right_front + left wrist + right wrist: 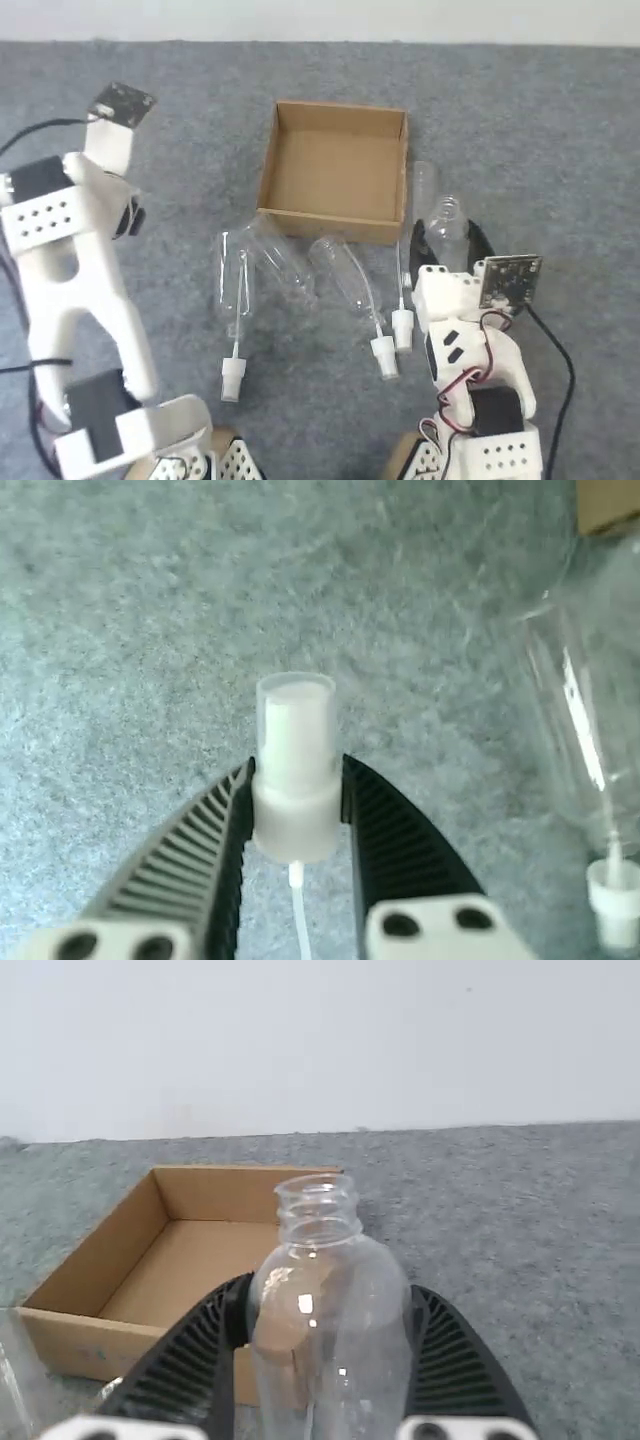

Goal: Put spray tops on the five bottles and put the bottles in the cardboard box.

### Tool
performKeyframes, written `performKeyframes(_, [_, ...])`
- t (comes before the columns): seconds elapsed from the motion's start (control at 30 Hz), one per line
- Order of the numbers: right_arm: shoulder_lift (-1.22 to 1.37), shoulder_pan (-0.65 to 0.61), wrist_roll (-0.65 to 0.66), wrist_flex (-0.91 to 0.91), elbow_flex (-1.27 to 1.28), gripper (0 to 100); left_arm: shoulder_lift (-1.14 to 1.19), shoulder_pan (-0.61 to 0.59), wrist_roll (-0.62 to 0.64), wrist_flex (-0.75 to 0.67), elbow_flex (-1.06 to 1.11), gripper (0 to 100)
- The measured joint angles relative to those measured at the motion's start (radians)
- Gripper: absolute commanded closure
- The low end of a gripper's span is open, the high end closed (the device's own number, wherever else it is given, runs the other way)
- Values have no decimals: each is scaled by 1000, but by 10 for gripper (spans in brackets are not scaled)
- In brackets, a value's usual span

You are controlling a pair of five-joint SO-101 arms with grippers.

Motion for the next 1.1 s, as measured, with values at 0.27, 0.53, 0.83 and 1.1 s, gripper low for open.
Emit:
performKeyframes(0.27, [0, -29, 5, 0, 0, 919, -103, 75, 175, -5, 0, 987])
performKeyframes(0.53, [0, -38, 5, 0, 0, 919, -180, 166, 454, -5, 0, 987])
performKeyframes(0.83, [0, -95, 5, 0, 0, 919, -279, 245, 680, -95, 8, 987])
performKeyframes(1.1, [0, -152, 5, 0, 0, 919, -443, 299, 845, -265, 160, 988])
